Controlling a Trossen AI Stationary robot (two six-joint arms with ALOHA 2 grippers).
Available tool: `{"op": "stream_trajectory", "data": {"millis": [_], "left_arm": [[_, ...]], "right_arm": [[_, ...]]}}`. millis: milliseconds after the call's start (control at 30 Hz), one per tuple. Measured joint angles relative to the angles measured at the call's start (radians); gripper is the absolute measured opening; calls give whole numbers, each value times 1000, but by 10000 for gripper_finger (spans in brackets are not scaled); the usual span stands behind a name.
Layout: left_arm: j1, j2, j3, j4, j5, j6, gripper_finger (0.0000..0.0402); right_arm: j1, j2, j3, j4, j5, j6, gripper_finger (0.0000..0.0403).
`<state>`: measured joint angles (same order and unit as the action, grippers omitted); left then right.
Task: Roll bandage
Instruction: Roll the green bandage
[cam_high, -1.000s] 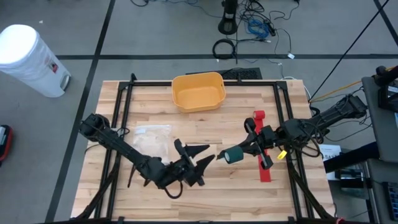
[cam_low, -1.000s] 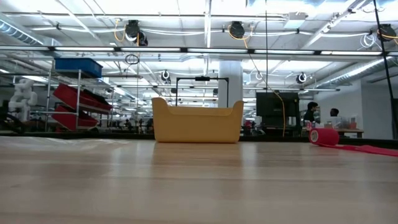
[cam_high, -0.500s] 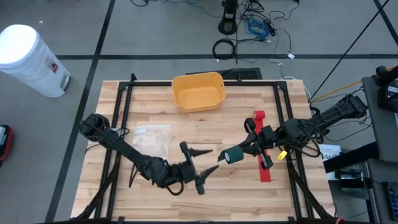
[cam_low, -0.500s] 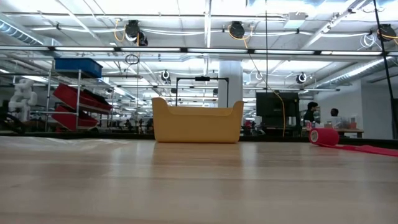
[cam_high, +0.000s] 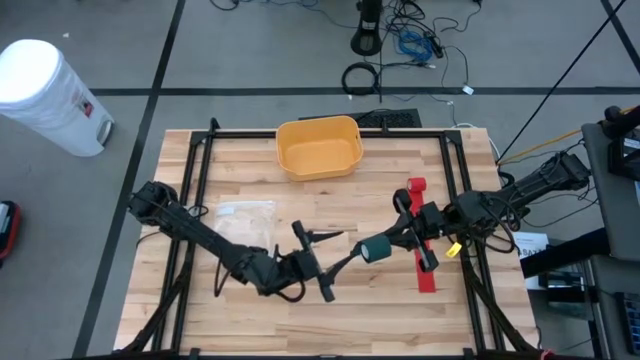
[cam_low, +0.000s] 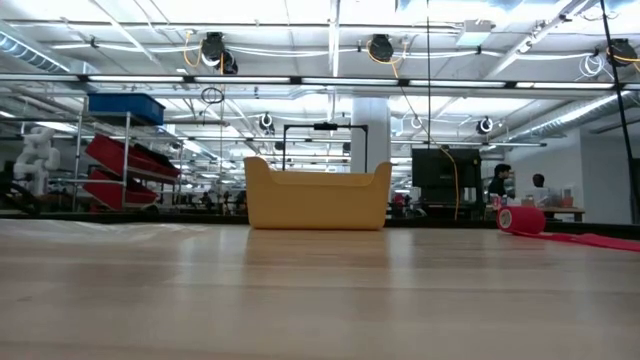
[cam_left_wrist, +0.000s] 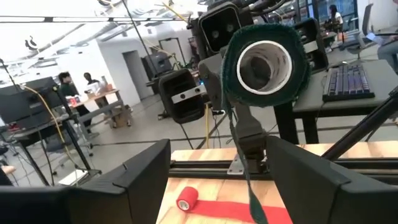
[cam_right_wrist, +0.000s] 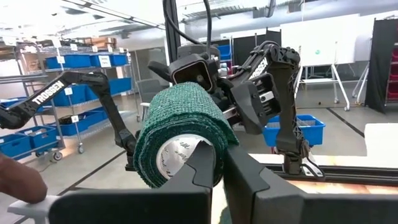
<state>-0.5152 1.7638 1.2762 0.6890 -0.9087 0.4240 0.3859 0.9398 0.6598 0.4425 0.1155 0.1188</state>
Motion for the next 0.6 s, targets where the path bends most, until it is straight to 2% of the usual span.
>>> {"op": "stream_trajectory", "data": {"millis": [167, 433, 600], "left_arm": [[4, 0, 0, -69, 71, -27, 244], [28, 0, 0, -118, 35, -32, 205], [61, 0, 0, -198, 39, -124, 199]], "right_arm": [[0, 0, 0, -15, 66, -11, 11], [0, 0, 0, -15, 68, -11, 11], [0, 1, 0, -15, 67, -11, 11]]}}
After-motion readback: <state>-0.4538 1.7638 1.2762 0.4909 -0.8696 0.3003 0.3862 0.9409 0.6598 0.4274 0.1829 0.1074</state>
